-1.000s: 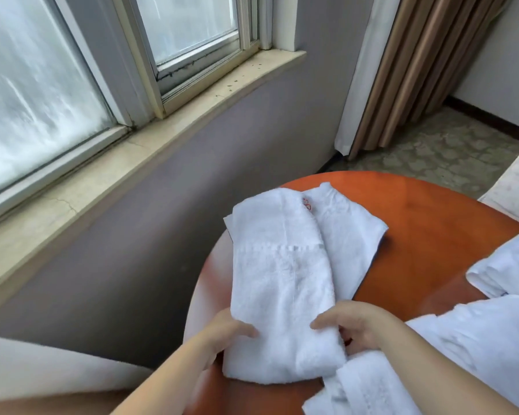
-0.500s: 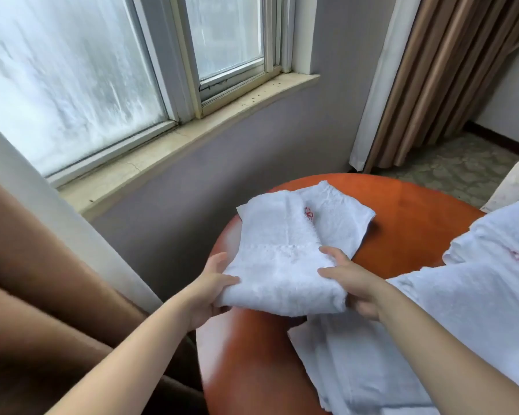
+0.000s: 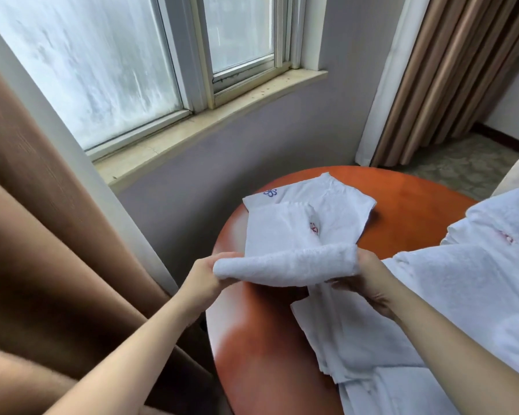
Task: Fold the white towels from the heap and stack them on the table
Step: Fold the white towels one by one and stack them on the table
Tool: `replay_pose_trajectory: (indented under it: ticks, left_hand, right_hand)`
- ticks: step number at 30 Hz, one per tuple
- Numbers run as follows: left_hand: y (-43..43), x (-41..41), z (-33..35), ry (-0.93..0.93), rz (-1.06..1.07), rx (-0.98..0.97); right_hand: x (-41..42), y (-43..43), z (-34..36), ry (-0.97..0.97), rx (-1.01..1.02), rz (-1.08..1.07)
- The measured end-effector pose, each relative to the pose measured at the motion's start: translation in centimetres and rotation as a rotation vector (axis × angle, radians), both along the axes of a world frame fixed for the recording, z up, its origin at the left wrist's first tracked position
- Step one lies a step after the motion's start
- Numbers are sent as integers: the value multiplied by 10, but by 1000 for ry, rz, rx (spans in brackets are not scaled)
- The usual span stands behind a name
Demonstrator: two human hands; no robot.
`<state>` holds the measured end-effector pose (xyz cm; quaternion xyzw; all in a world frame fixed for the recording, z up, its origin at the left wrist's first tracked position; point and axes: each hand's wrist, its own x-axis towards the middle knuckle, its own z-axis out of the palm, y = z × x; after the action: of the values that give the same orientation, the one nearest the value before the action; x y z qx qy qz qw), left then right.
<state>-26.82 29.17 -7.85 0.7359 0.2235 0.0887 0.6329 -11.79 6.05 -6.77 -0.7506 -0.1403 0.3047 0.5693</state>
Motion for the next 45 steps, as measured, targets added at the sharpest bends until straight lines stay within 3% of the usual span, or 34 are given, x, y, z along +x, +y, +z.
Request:
replay_pose_trajectory:
  ticks: [3, 6, 9, 11, 17, 23, 26, 30, 34, 40, 45]
  left_hand:
    - [10, 29, -10, -9, 152, 70]
    - [28, 63, -22, 58, 141, 4]
    - [44, 100, -29, 117, 146, -115]
    - [55, 129, -35, 129, 145, -74]
    - [92, 213, -63, 173, 116, 7]
    - [93, 235, -99, 537, 160, 155]
    - [94, 229, -100, 582, 176, -31]
    - [94, 218, -95, 662, 3, -294]
    - [90, 208, -90, 626, 23, -411]
    - [79, 191, -54, 372, 41, -281]
    - [67, 179, -7, 185, -89, -215]
  right_hand:
    - [18, 21, -3, -220, -290, -36]
    - [53, 43, -10, -199, -464, 26]
    - [86, 64, -19, -96, -417, 22]
    - [107, 77, -30, 6, -378, -31]
    - [169, 107, -71, 0, -353, -311]
    - [184, 119, -95, 180, -455, -309]
    - [188, 115, -94, 335, -440, -267]
    - [185, 110, -92, 525, -331, -187]
    - [181, 110, -84, 532, -295, -96]
    - [159, 103, -56, 575, -214, -85]
    - [129, 81, -20, 577, 37, -169]
